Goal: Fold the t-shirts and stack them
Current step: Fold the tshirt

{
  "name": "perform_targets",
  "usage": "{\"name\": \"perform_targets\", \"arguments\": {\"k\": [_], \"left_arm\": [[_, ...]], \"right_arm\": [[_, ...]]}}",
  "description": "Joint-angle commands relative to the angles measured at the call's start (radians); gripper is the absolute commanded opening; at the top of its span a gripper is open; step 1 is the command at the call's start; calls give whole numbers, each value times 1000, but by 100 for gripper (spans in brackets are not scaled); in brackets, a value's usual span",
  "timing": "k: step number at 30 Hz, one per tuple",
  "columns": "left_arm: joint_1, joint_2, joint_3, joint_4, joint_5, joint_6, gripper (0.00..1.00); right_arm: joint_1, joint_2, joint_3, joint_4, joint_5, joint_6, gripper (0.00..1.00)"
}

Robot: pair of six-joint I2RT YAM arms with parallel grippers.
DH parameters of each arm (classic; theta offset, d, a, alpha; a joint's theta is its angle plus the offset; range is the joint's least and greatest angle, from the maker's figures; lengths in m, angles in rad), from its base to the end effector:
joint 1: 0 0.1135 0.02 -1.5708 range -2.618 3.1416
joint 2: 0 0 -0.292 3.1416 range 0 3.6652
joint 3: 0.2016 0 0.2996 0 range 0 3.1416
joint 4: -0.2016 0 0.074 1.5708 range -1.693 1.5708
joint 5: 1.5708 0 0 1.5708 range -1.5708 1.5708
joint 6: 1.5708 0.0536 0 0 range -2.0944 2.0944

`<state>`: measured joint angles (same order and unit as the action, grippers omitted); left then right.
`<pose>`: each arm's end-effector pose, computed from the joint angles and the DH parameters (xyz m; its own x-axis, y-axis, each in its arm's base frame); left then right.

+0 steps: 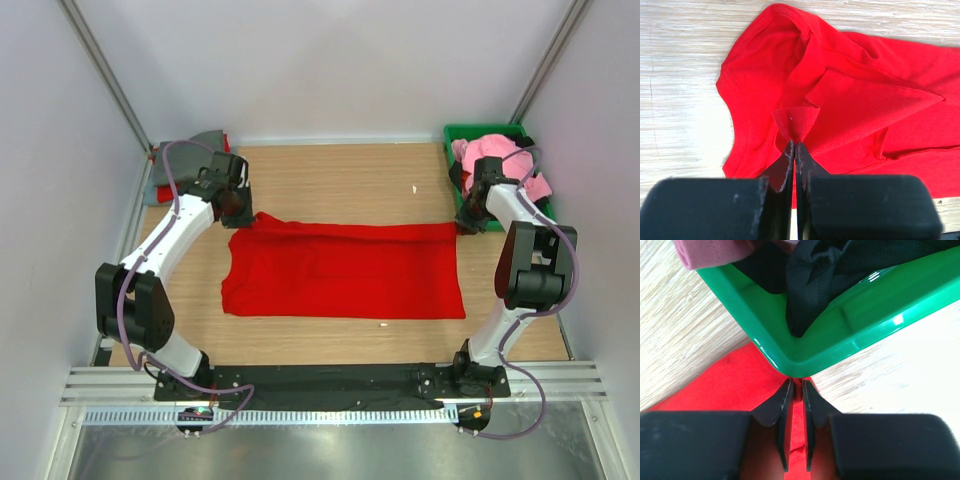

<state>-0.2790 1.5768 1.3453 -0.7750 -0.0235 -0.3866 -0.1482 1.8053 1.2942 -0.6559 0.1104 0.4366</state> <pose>0.3747 -0.1060 0.2887 -0.8516 -0.1481 -0.5028 -0.0624 0.9811 -0.1833 0.4177 -0.0683 0.1892 -0.7440 0.5360 -0.3989 0.5564 0.8276 0.0743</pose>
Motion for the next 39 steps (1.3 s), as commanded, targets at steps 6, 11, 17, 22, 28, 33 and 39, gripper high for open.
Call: {"name": "perform_targets", "arguments": {"k": [6,11,17,22,28,33,39], "left_arm": [[4,-32,-3,19,-19,8,0],[6,-34,-3,19,-21,8,0],[4,-28,3,-1,-4,-4,0],[3,-64,-9,-26,8,-23,0],[3,-136,-80,-40,-7,-35,0],[4,-192,-127,-58,-32,-38,0],[3,-256,-185,-75,-43,-44,0]], "right_arm": [[-19,-23,14,15,17,-25,9],[-17,-47,-15,18,-52,-25,1],[-19,-145,-71,18,-98,-13,1],[-19,-244,-130,6,-170,2,1],[-17,-383,-208,-30,-186,16,1],[-17,-469,-298,-39,-196,24,1],[-17,-520,-368,-48,-155,39,1]]}}
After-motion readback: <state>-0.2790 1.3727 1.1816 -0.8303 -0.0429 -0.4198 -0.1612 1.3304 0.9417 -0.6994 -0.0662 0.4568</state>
